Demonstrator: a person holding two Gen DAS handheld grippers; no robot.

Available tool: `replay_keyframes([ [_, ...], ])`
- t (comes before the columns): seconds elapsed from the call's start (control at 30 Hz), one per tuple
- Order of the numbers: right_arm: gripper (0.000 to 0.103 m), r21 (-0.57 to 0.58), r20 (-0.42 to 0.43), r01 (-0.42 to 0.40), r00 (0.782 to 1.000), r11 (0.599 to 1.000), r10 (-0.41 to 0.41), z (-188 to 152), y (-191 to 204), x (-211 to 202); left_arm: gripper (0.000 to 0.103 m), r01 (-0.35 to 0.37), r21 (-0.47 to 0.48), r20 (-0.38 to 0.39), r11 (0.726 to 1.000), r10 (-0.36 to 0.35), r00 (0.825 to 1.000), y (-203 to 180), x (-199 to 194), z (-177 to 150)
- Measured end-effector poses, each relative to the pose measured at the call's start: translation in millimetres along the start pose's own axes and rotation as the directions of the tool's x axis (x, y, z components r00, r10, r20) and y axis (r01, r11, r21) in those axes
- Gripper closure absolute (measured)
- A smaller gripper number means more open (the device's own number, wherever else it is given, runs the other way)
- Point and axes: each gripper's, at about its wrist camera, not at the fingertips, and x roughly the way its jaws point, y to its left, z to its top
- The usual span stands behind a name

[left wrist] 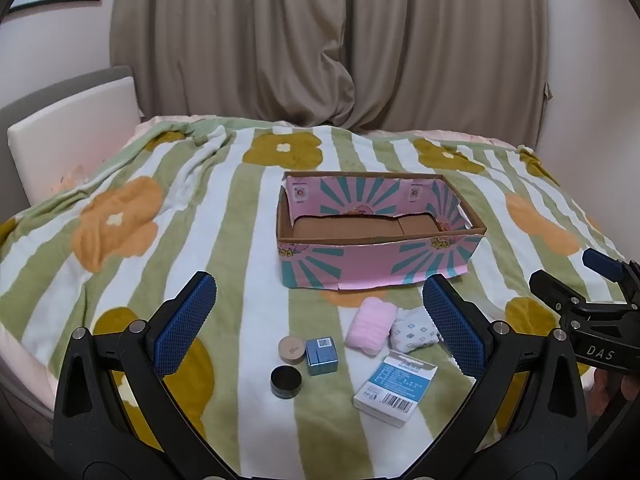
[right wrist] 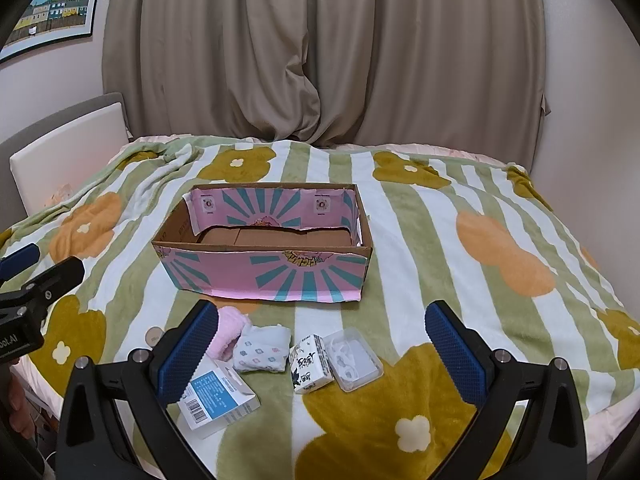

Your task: Organize objects

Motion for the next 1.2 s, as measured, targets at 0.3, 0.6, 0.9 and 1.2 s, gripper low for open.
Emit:
replay_keyframes([
  [0.3,0.0,0.003,-0.013,-0.009,1.0,1.0,0.01,-2.3,1.3,3.3,0.0,0.011,-0.016,-0.007,1.0,-0.011,1.0,5.3,0.0,-0.7],
  [0.6,0.0,-0.005,0.005,-0.005,1.0,1.0,0.005,-3.9,3.5,0.6,0.0,0.015,-0.025,-0.002,1.0,-0.015,1.0,7.8,-1.1,-0.7],
  [0.9,0.0,-0.004,0.009,-0.013,1.0,1.0,0.013,-4.2,4.4,-1.4,0.0,0.019,-0.027,0.0,0.999,-0.019,1.0,8.2,-3.5,-1.6],
  [1.2,0.0,0.007,0.011,-0.017,1.0,1.0,0.017,-4.5,2.4,-4.2,0.0,0.018,-0.029,0.001,0.999,-0.018,1.0,8.6,-5.3,-1.9],
])
